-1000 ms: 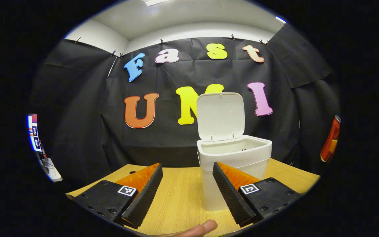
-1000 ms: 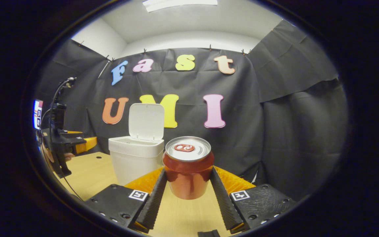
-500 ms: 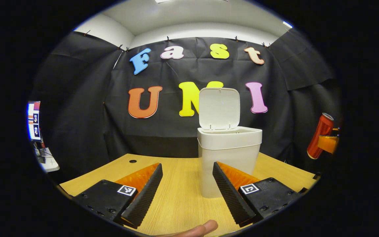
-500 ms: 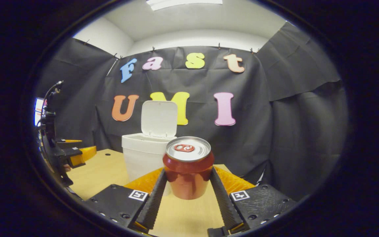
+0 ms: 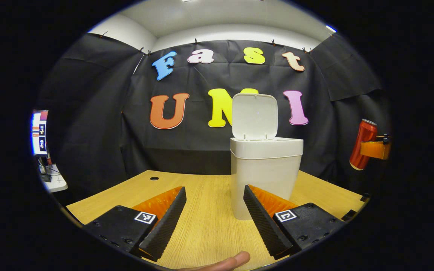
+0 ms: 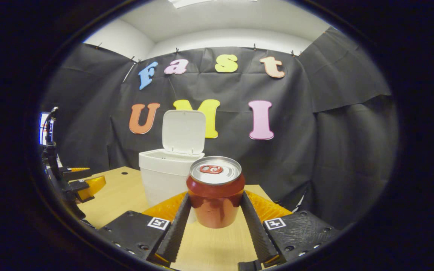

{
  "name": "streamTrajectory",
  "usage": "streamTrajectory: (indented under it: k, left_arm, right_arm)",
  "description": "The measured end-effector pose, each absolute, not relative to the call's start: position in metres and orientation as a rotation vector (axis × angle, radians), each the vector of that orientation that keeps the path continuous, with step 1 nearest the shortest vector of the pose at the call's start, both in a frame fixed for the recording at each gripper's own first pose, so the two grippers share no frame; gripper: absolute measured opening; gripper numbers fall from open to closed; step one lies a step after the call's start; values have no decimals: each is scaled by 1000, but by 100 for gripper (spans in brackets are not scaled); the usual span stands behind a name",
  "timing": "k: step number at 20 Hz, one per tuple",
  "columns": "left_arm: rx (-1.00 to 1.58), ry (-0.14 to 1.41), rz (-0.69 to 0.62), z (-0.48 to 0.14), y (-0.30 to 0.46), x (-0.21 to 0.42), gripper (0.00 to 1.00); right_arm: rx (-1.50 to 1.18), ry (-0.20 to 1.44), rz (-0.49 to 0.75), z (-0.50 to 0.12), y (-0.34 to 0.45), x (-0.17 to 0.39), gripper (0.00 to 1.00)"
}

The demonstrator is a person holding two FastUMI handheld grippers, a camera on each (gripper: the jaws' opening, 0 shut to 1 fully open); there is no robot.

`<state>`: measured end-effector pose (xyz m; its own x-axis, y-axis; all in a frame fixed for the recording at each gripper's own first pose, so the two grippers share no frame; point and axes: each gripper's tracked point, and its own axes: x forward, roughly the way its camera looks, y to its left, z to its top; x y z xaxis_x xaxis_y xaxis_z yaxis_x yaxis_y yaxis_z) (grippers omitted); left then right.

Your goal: Press the lid of the desktop garbage bin to open it, pick up the crumpled paper on the desktop and throw it into the bin, then pick up the pop can on the desktop and drop it into the bin, and finally close the garbage bin lid.

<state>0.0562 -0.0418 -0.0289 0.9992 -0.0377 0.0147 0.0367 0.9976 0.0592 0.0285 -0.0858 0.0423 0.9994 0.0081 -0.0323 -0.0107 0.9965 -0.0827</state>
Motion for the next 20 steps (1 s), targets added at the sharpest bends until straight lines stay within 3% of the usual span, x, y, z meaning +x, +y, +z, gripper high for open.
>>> streamTrajectory:
  k: [6, 13, 20]
  left_arm:
    - [61, -5, -91, -38, -54, 50, 99]
    - [29, 11, -64, -46, -33, 50, 99]
    - [-47, -7, -90, -38, -19, 55, 98]
  right_arm:
    - [-68, 76, 41, 82, -65, 63, 77]
    - [-85, 142, 87, 118, -15, 113, 77]
    - [48, 205, 157, 148, 38, 192, 76]
